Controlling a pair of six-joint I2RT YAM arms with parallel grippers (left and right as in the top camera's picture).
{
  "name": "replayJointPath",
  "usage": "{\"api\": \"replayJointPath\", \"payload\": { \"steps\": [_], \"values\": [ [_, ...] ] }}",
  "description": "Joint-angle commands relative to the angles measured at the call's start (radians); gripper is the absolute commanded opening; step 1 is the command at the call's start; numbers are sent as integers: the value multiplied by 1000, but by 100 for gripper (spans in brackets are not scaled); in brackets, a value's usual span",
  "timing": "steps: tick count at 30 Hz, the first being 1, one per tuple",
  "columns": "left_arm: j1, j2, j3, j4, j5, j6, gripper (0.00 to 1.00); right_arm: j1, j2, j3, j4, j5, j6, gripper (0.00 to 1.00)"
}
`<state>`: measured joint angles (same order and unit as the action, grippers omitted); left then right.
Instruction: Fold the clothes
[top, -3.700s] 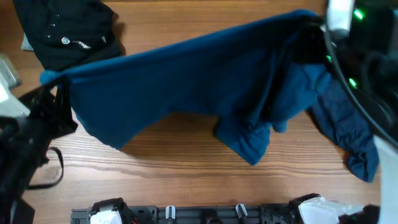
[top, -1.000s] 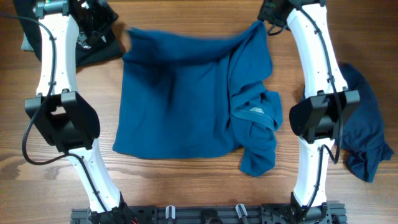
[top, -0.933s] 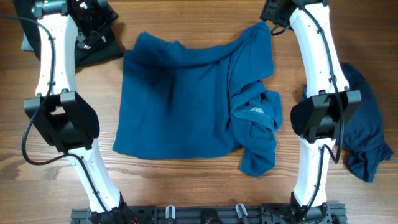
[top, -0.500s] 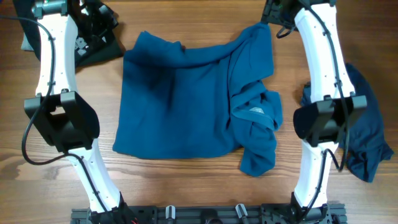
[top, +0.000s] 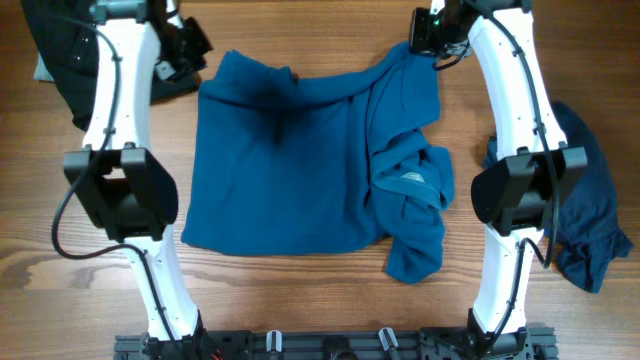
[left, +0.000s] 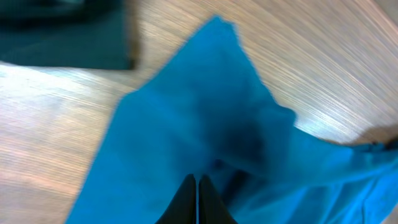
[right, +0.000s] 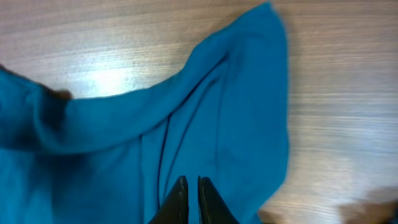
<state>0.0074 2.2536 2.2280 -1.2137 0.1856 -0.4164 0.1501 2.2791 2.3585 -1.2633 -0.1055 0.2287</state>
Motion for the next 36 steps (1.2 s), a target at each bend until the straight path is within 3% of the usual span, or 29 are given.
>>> {"api": "replayJointPath", "payload": {
  "steps": [1,8,23,36],
  "values": [
    [-75,34,1,61,-4,12,4,4,25,-80,36,-62,-8,7],
    [-105,144,1,154,-53,11,4,4,25,-207,84,-62,-12,4],
    [-105,328,1,230,-4,-7,4,4,25,-220,85,-62,-12,7],
    [-86,378,1,401,-140,-6,4,4,25,-220,61,-92,-11,8]
  ]
}}
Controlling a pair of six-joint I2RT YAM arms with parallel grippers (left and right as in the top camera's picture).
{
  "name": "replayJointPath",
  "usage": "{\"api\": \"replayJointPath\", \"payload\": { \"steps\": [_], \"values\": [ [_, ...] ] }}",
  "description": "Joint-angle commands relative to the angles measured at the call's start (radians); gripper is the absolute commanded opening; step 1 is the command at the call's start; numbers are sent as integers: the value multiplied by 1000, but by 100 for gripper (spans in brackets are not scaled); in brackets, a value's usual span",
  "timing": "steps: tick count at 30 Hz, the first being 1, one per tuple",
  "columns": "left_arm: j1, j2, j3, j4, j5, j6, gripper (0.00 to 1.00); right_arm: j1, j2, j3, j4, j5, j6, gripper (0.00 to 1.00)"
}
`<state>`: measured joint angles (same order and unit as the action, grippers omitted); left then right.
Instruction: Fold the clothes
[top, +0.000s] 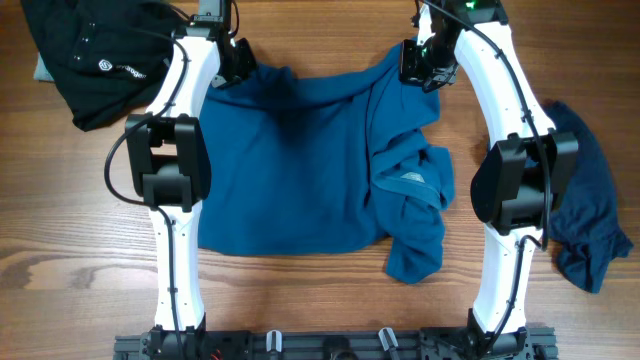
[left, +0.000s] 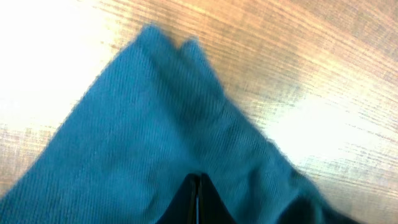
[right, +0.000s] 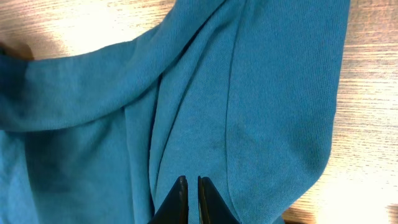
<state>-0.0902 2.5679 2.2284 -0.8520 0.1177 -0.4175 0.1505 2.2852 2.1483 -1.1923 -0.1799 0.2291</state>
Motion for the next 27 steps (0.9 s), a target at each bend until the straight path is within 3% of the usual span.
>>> {"api": "replayJointPath", "payload": {
  "steps": [1,11,23,27],
  "values": [
    [13,71,1,49,-80,-5,4,3,19,-10,-12,-18,-12,8],
    [43,192,1,74,-216,-6,4,3,19,-10,-22,-17,-13,8],
    [197,214,1,51,-262,-5,4,3,19,-10,-26,-18,-12,8],
    [225,214,1,52,-265,-5,9,5,19,-10,-23,-18,-12,8]
  ]
}}
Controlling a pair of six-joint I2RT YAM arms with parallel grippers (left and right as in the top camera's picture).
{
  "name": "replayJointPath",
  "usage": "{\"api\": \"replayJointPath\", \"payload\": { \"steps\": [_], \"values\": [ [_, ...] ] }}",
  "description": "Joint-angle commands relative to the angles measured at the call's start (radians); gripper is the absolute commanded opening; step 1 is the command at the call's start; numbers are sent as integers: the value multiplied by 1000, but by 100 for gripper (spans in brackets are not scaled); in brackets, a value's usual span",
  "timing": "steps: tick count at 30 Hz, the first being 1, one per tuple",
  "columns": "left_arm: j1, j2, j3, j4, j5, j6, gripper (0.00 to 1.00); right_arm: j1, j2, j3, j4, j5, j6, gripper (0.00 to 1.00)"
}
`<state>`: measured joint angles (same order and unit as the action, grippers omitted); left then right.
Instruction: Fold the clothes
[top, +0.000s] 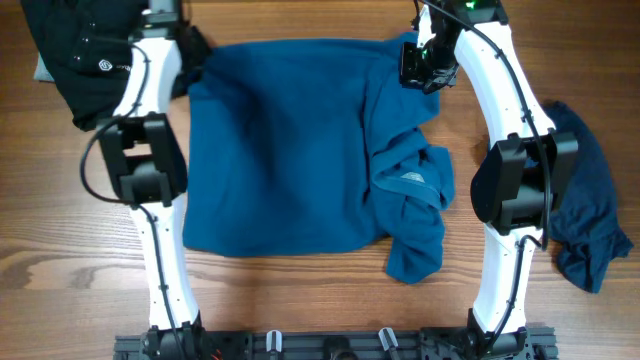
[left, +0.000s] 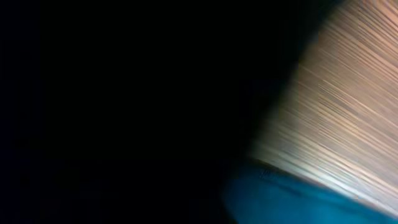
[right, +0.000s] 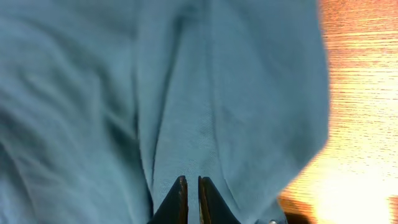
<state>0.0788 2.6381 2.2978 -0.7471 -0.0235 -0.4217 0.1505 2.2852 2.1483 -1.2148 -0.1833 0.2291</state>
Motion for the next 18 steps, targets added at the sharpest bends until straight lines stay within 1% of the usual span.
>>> {"api": "replayJointPath", "payload": {
  "steps": [1,3,4,5,6,8,9,10,11,13,14,16,18],
  "values": [
    [59,143,-68,-51,-124,-1,11,6,19,-10,2,-14,-11,8],
    [59,143,-59,-49,-124,-1,14,11,19,-10,3,-14,-11,9],
    [56,143,-51,-50,-124,-1,18,14,19,-10,3,-14,-12,8],
    [51,142,-43,-50,-123,-1,28,19,19,-10,3,-14,-12,9],
    [47,139,-32,-53,-121,-1,35,24,19,-10,3,-14,-12,10],
    [34,129,-11,-57,-116,0,40,35,19,-10,5,-14,-13,14],
    [28,123,-4,-58,-110,2,48,41,19,-10,6,-13,-13,16],
    [20,111,4,-60,-92,16,59,47,19,-10,8,-13,-18,20],
    [8,93,14,-64,-67,35,59,53,19,-10,8,-12,-20,22],
    [-10,56,24,-81,-56,48,60,66,19,-10,6,8,-19,23],
    [-19,34,26,-97,-56,48,58,72,19,-10,6,19,-16,23],
    [-33,-8,26,-135,-52,43,52,82,19,-10,6,27,-11,23],
    [-50,-54,26,-209,-28,-7,49,89,19,-10,6,26,10,23]
  ]
}}
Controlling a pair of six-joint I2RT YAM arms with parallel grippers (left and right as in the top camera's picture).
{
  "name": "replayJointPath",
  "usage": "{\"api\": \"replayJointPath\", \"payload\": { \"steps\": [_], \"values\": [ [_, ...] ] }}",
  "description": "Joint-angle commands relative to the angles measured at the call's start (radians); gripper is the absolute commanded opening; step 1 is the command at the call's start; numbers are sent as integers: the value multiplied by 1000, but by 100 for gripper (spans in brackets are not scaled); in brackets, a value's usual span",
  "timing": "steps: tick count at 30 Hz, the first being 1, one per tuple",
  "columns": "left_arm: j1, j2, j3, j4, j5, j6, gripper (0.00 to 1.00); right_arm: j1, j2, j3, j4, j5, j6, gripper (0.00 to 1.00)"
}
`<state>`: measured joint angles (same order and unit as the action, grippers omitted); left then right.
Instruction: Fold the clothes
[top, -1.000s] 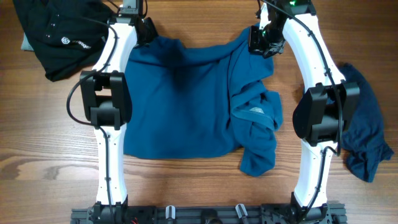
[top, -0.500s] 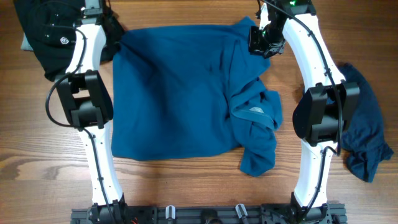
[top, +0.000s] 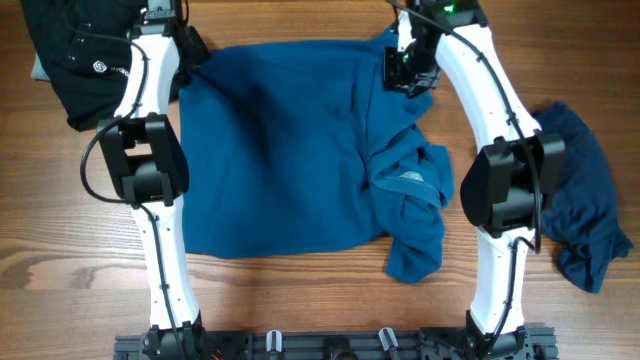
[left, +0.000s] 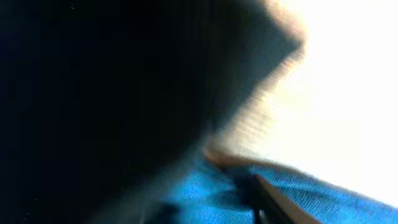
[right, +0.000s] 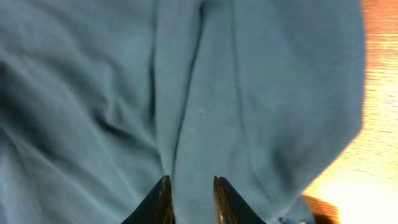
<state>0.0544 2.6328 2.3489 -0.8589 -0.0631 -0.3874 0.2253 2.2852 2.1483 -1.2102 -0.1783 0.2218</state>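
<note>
The blue shirt lies spread flat on the wooden table, and its right sleeve is bunched over the right side. My left gripper is at the shirt's top left corner. The left wrist view is dark and blurred, showing only a strip of blue cloth and one finger. My right gripper sits over the top right part of the shirt. In the right wrist view its fingers stand apart over the blue cloth, holding nothing.
A black garment lies at the table's top left, right beside the left arm. A dark navy garment lies at the right edge. Bare wood shows left of and in front of the shirt.
My right gripper has opened and let go of the shirt's top right part, and it sits slightly further left. The left arm stays at the top left corner. The shirt has not moved.
At first both grippers were shut near the shirt's top corners, with the top edge slack and wrinkled. Then the left gripper was on the top left corner. Later that corner lay further left and the top edge straight. Now the right gripper is open.
</note>
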Motion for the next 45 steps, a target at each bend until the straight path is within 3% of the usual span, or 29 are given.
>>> {"api": "replayJointPath", "payload": {
  "steps": [1,6,9,13,18,21,26,31,38,42,45],
  "values": [
    [-31,-61,-26,-127,33,-60,49,17,19,-10,0,20,18,23],
    [-62,-117,-26,-248,175,-92,41,28,19,-13,-19,16,15,25],
    [-74,-148,-26,-258,162,-89,41,34,19,-34,-32,-11,-24,28],
    [-75,-183,-26,-196,37,-92,42,36,19,-122,-9,-11,-33,31],
    [-72,-215,-26,-249,55,-92,37,36,19,-248,73,-14,-37,29],
    [-88,-218,-26,-351,55,-92,27,35,19,-292,134,-90,-37,24],
    [-109,-215,-26,-533,80,-93,26,37,19,-292,166,-137,-39,26],
    [-138,-215,-45,-653,149,-88,28,37,19,-294,163,-37,-27,31],
    [-182,-215,-208,-577,149,-89,34,21,20,-295,183,79,-11,36],
    [-192,-215,-314,-582,139,-89,21,5,20,-294,178,84,-12,31],
    [-192,-215,-333,-575,113,-88,20,4,9,-294,164,117,20,32]
  ]
}}
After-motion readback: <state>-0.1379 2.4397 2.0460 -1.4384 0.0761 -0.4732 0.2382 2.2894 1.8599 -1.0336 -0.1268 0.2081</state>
